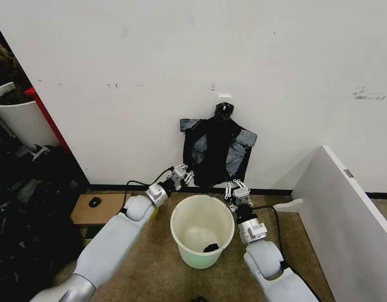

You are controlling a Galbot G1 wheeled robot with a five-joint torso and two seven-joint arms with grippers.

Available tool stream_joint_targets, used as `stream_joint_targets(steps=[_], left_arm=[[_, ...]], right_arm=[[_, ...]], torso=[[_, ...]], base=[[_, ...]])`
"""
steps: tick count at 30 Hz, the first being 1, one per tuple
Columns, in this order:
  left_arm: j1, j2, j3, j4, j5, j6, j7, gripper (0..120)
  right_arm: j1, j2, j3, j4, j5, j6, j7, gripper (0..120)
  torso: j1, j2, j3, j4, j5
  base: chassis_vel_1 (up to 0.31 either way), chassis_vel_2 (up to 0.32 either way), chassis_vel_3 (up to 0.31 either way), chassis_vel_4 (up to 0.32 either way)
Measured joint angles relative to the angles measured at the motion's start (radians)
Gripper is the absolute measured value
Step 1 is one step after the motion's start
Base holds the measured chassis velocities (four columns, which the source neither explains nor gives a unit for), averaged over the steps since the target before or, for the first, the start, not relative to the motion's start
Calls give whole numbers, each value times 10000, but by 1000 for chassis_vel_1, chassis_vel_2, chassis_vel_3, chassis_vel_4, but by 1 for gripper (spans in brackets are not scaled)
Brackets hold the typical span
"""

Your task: Place the garbage bag over the trash bin.

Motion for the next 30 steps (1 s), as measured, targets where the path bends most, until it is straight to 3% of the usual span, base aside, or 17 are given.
stream_joint_targets(steps=[5,9,16,30], left_arm=[[1162,50,-921,-1111,-548,-72,-63,0],[1949,135,-1153,-1715,-894,-109,-120,0],[4720,465,-1568,-3458,-1089,-277,-181,0],[6684,720,-3468,-5827,-1064,-722,-150,0]], right_arm=[[-410,-221,-24,66,-13,135,70,0],[-769,-416,-70,134,-94,238,76,0],[-1825,-1011,-247,325,-859,1018,-96,0],[-3951,-1790,-66,2224,-1551,1992,-305,0]], torso=[[0,0,-1,2,1],[-1,0,-1,1,0],[-1,0,-2,-1,1],[-1,1,-2,0,1]], base=[[0,0,0,0],[0,0,0,0],[0,0,0,0],[0,0,0,0]])
